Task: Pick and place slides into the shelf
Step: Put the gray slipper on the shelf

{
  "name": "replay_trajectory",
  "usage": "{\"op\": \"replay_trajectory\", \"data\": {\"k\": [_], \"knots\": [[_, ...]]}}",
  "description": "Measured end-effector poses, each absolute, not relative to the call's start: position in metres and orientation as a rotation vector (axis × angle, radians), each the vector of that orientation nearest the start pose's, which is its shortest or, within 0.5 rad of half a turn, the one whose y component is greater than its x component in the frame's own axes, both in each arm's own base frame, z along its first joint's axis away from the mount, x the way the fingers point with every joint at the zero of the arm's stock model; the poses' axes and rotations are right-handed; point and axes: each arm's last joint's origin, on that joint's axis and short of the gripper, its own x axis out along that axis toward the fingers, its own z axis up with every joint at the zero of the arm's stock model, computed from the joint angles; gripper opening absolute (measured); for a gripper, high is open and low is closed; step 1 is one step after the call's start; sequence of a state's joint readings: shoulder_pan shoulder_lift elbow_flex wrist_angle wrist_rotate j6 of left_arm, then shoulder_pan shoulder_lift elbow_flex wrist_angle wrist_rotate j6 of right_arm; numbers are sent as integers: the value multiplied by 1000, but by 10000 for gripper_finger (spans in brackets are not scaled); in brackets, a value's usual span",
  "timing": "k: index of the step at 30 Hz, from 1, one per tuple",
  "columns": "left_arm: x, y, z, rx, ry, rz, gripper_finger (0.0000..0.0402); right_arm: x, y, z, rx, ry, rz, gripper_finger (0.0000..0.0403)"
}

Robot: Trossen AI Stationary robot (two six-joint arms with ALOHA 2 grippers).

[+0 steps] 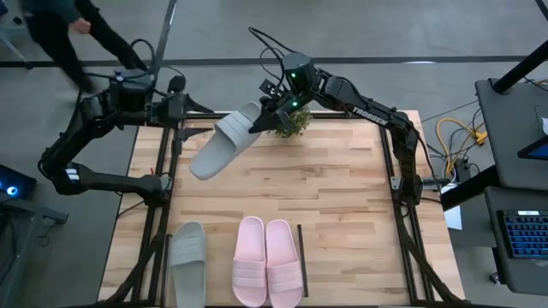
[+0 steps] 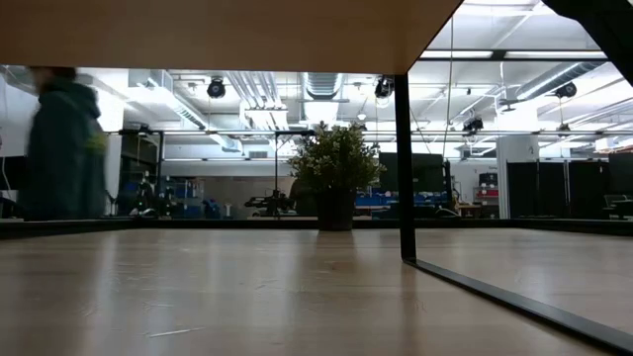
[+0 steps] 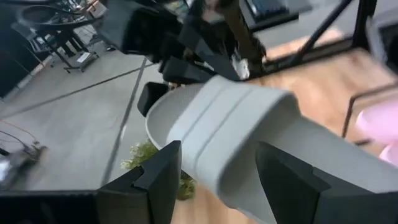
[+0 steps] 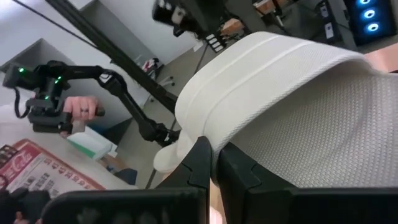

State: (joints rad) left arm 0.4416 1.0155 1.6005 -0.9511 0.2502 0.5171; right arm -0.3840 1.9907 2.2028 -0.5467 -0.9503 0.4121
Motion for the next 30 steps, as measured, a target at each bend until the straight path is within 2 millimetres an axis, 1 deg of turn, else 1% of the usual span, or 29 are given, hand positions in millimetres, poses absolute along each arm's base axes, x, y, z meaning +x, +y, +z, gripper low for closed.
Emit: {"op": "replay_trajectory", "data": {"k": [3, 7, 9, 11, 15, 21, 30], "knots": [[130, 52, 489, 278, 335, 73, 191, 412, -139, 427, 603, 382, 528, 8], [138, 50, 502, 89, 282, -104, 191, 416, -131, 425, 586, 391, 553, 8], [144, 50, 504, -20, 305, -198, 191, 418, -125, 423, 565, 396, 574, 8], [151, 51, 505, -84, 350, -251, 191, 420, -118, 422, 534, 402, 601, 8], [158, 55, 509, -123, 407, -265, 191, 423, -103, 420, 502, 416, 643, 8], [159, 55, 518, -157, 470, -287, 191, 428, -81, 420, 454, 417, 691, 8], [175, 61, 509, -280, 621, -352, 191, 432, -60, 419, 394, 416, 706, 8]]}}
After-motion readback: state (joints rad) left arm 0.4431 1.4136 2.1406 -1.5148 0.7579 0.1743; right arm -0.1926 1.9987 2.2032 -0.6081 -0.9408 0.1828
